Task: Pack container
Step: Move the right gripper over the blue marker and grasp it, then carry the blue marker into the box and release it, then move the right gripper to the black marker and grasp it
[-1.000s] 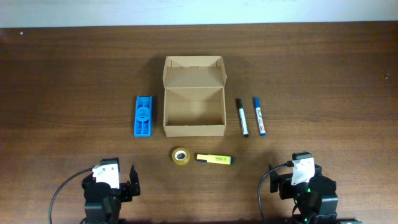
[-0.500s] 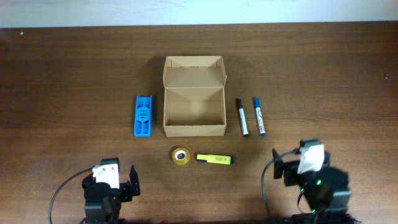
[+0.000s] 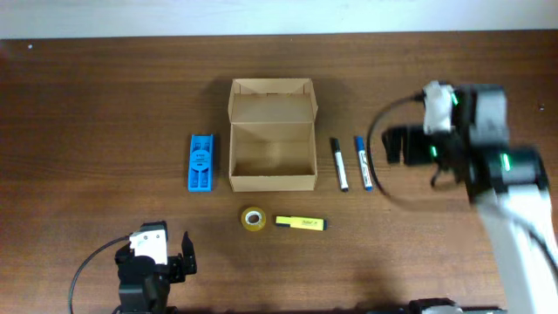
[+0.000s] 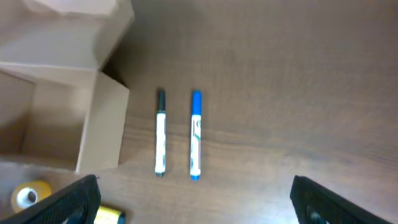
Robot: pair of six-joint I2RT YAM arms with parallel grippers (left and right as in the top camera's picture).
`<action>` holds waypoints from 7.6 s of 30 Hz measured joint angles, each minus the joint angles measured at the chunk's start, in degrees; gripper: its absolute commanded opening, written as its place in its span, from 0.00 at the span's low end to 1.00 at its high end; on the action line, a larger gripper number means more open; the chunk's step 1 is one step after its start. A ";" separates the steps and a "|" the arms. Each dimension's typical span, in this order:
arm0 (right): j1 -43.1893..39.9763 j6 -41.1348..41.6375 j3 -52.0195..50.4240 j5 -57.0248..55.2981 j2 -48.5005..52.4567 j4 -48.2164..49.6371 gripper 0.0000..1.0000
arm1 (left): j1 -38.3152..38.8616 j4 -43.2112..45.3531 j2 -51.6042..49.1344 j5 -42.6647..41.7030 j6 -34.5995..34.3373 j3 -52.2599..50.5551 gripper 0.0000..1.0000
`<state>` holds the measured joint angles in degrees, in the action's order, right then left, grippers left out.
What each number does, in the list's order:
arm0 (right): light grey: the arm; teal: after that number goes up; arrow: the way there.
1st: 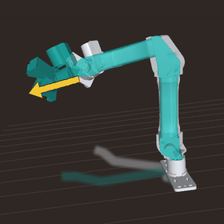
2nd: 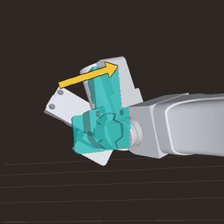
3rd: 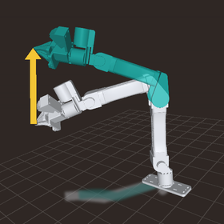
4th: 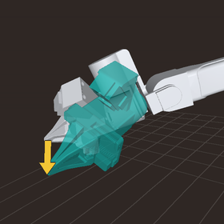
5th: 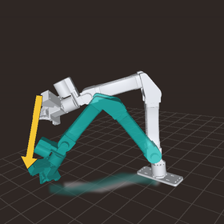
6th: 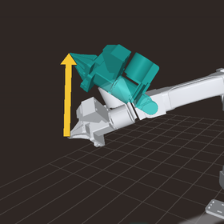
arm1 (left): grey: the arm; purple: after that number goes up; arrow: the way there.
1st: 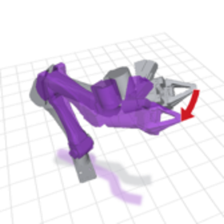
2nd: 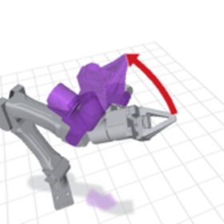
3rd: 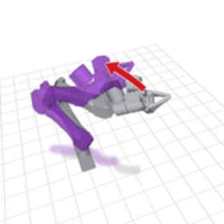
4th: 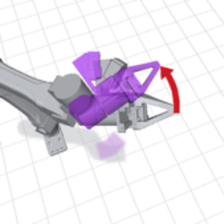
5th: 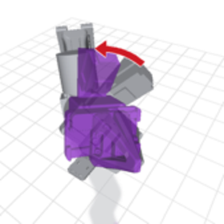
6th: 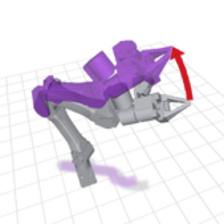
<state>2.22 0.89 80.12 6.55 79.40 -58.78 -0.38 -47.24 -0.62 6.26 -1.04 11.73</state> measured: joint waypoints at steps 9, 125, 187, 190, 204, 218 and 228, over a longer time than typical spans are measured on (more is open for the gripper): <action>0.00 3.85 9.25 1.66 22.36 -4.07 0.99 | 0.00 -0.02 0.00 0.02 0.00 0.00 1.00; 35.08 -15.08 32.30 -3.74 46.29 -3.89 0.09 | 0.00 -0.02 0.00 0.02 0.00 0.00 1.00; 11.96 8.44 -20.04 -0.55 10.71 20.87 1.00 | 0.00 -0.02 0.00 0.02 0.00 -0.02 1.00; 11.96 10.78 -22.25 0.11 11.15 24.59 0.99 | 0.00 -0.02 0.00 0.02 0.00 -0.02 1.00; 11.96 12.90 -23.15 4.55 20.11 32.24 0.99 | 0.00 -0.02 0.00 0.02 0.00 -0.02 1.00; 13.79 14.36 -23.15 6.12 21.86 36.57 0.99 | 0.00 -0.02 0.00 0.02 0.00 -0.02 1.00; 17.90 14.64 -23.15 2.78 23.61 36.79 0.99 | 0.00 -0.02 0.00 0.02 0.00 -0.02 1.00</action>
<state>20.12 15.53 56.97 9.32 103.00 -22.00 -0.38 -47.27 -0.62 6.28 -1.04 11.70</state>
